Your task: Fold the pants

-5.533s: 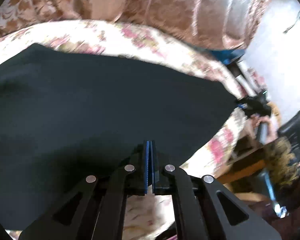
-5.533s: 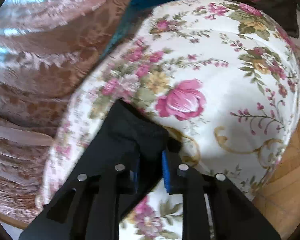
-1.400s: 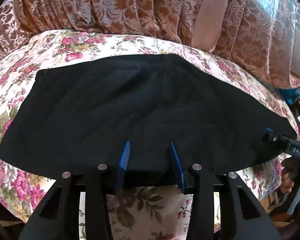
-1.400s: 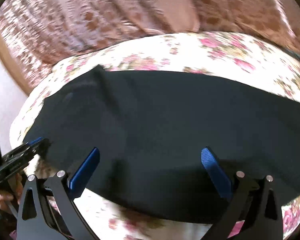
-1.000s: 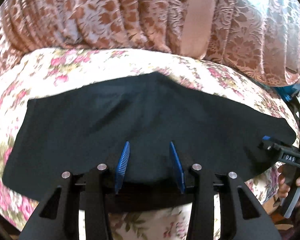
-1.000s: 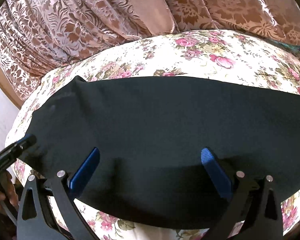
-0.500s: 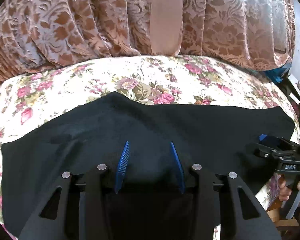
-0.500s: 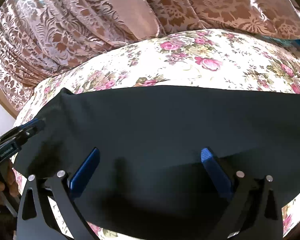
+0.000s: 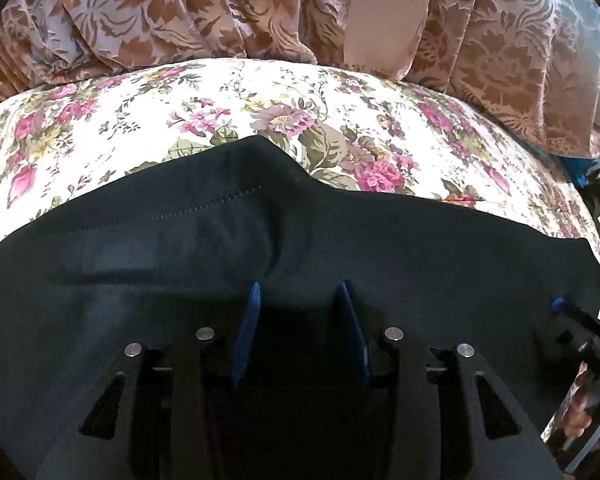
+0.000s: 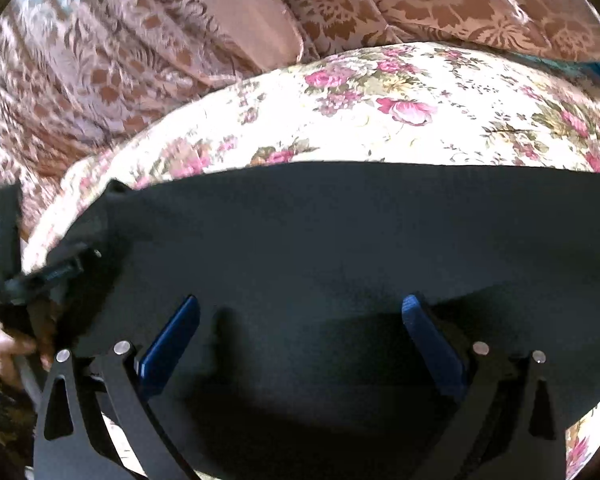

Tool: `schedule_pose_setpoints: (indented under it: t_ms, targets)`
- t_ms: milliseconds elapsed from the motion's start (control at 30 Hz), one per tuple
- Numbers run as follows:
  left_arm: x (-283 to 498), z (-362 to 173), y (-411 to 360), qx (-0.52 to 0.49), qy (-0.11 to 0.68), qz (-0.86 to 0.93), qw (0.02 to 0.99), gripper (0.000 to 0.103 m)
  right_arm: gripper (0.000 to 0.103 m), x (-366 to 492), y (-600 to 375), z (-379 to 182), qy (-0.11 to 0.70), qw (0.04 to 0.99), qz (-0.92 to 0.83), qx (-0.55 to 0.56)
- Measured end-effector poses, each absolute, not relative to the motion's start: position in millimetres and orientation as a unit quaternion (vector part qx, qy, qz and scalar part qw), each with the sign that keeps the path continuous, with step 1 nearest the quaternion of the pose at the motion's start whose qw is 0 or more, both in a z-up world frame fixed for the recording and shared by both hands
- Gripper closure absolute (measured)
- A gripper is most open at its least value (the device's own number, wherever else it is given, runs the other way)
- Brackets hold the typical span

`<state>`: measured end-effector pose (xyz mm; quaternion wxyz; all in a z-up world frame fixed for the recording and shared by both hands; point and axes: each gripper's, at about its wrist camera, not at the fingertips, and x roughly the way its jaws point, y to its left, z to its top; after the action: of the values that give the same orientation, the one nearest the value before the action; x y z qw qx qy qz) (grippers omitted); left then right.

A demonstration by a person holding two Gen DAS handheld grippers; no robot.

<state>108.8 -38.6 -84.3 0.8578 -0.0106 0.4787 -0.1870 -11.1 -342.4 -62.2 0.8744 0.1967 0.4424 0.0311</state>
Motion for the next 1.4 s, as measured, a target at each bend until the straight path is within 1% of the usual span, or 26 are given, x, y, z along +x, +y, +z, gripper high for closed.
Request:
schedule_pose_setpoints:
  t_ms: [33, 67, 100, 200, 467, 500, 600, 700, 733, 800, 967, 1267, 1333, 1400]
  targets:
    - [109, -83, -38, -0.013, 0.477, -0.188, 0.858, 0.063, 0.002, -14, -352, -60, 0.437, 0.873, 0.027, 0.215]
    - [108, -82, -37, -0.017, 0.475, -0.189, 0.859, 0.061, 0.002, -18, -364, -58, 0.429, 0.872, 0.023, 0.236]
    - [108, -81, -37, -0.022, 0.474, -0.193, 0.859, 0.053, 0.002, -21, -374, -56, 0.423, 0.871, 0.017, 0.25]
    - [103, -74, -38, -0.031, 0.464, -0.192, 0.864, 0.044, 0.002, -38, -416, -54, 0.405, 0.861, -0.015, 0.308]
    - [83, -58, -32, -0.032, 0.44, -0.174, 0.88, 0.043, 0.003, -112, -518, -48, 0.349, 0.841, -0.12, 0.395]
    - [79, -56, -32, -0.032, 0.437, -0.176, 0.882, 0.043, 0.006, -119, -528, -48, 0.342, 0.837, -0.128, 0.407]
    - [68, -55, -31, -0.03, 0.437, -0.177, 0.882, 0.043, 0.007, -145, -557, -52, 0.324, 0.822, -0.167, 0.438]
    - [58, -57, -34, -0.027, 0.438, -0.183, 0.88, 0.043, 0.015, -165, -579, -62, 0.305, 0.802, -0.187, 0.479]
    - [54, -58, -35, -0.025, 0.44, -0.184, 0.878, 0.043, 0.018, -170, -586, -67, 0.3, 0.795, -0.189, 0.492]
    - [49, -61, -37, -0.024, 0.444, -0.187, 0.876, 0.043, 0.028, -176, -596, -75, 0.289, 0.786, -0.183, 0.516]
    - [40, -67, -39, -0.028, 0.453, -0.188, 0.871, 0.043, 0.044, -181, -610, -83, 0.267, 0.779, -0.169, 0.542]
    - [31, -71, -47, -0.019, 0.457, -0.19, 0.869, 0.043, 0.048, -175, -627, -99, 0.237, 0.762, -0.151, 0.584]
    - [31, -72, -47, -0.02, 0.459, -0.189, 0.868, 0.043, 0.051, -171, -631, -100, 0.237, 0.761, -0.152, 0.584]
    - [32, -73, -47, -0.019, 0.46, -0.189, 0.867, 0.043, 0.059, -168, -635, -102, 0.238, 0.761, -0.155, 0.584]
